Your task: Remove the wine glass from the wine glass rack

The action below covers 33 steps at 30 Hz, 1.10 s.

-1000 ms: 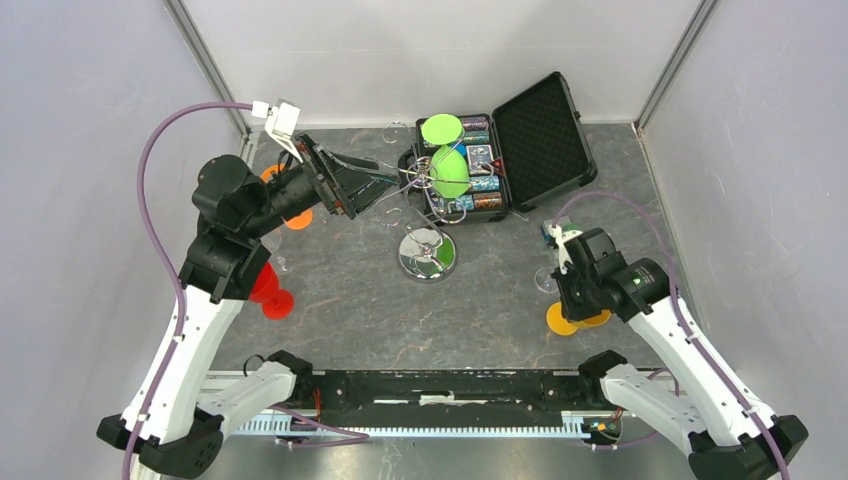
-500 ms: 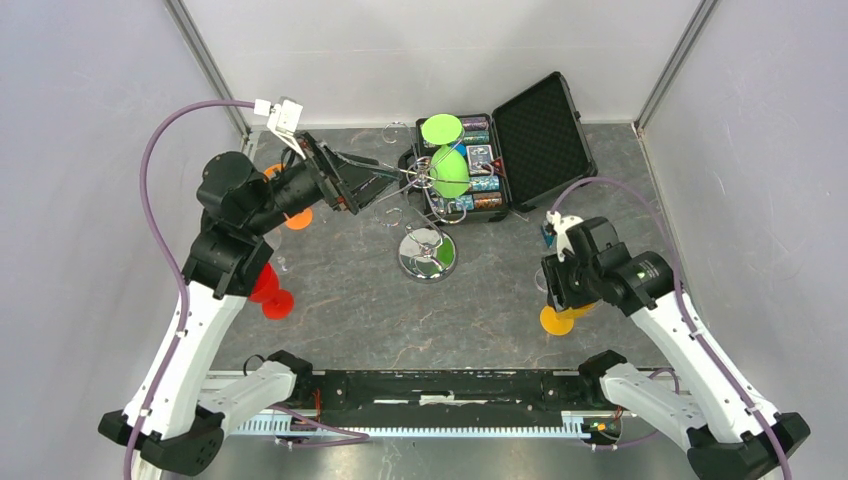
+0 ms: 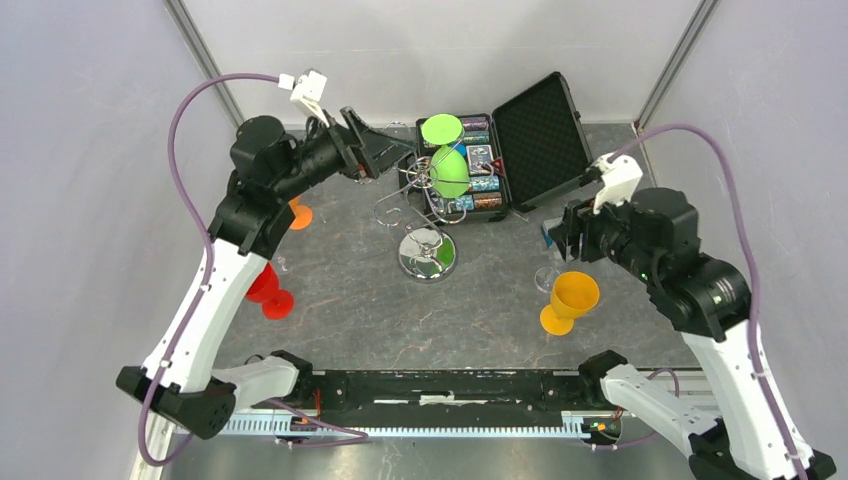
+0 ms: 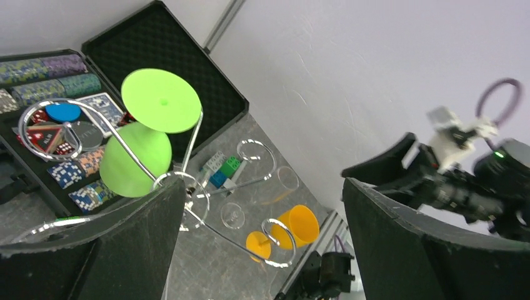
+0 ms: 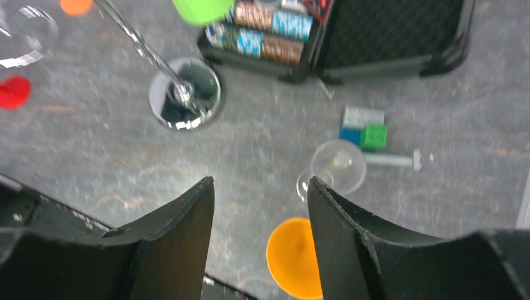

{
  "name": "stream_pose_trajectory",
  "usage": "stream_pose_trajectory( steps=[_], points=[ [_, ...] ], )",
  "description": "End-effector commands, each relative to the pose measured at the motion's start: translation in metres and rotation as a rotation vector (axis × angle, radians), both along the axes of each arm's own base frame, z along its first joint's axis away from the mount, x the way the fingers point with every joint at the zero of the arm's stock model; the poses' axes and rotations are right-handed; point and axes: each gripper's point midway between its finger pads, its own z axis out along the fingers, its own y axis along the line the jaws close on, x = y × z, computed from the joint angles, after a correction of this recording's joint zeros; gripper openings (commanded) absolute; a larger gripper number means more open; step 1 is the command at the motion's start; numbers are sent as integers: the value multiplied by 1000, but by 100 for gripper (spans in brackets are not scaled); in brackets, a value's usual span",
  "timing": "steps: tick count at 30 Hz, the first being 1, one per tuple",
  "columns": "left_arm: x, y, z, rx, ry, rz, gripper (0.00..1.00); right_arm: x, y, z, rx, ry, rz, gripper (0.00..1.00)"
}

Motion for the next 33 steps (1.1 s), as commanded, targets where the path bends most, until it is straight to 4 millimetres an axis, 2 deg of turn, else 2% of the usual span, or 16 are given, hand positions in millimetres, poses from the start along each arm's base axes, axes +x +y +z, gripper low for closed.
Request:
stream_pose_trajectory(
  steps=[1, 4, 8, 10, 12, 17, 22, 28, 33],
  points=[
    [23, -1, 14, 2, -25, 58, 96, 18, 12, 57, 118, -221, 11, 61],
    [44, -2, 10, 23, 6, 106, 92, 26, 17, 64, 166, -257, -2, 61],
    [75, -10, -7, 57, 97, 152, 84, 33, 20, 60, 191, -264, -14, 61],
    [83, -15, -14, 42, 183, 157, 77, 33, 21, 57, 201, -262, -17, 62],
    [84, -23, -19, 34, 210, 162, 75, 33, 21, 53, 205, -261, -19, 62],
    [95, -27, -37, 22, 272, 220, 72, 32, 17, 46, 207, -265, -37, 62],
    [105, -39, -52, -14, 336, 202, 68, 31, 14, 39, 198, -268, -48, 62],
    [116, -44, -69, -28, 385, 217, 65, 25, 13, 45, 228, -324, -34, 62],
    [120, -52, -80, -38, 421, 199, 63, 23, 11, 40, 228, -328, -39, 63]
  ],
)
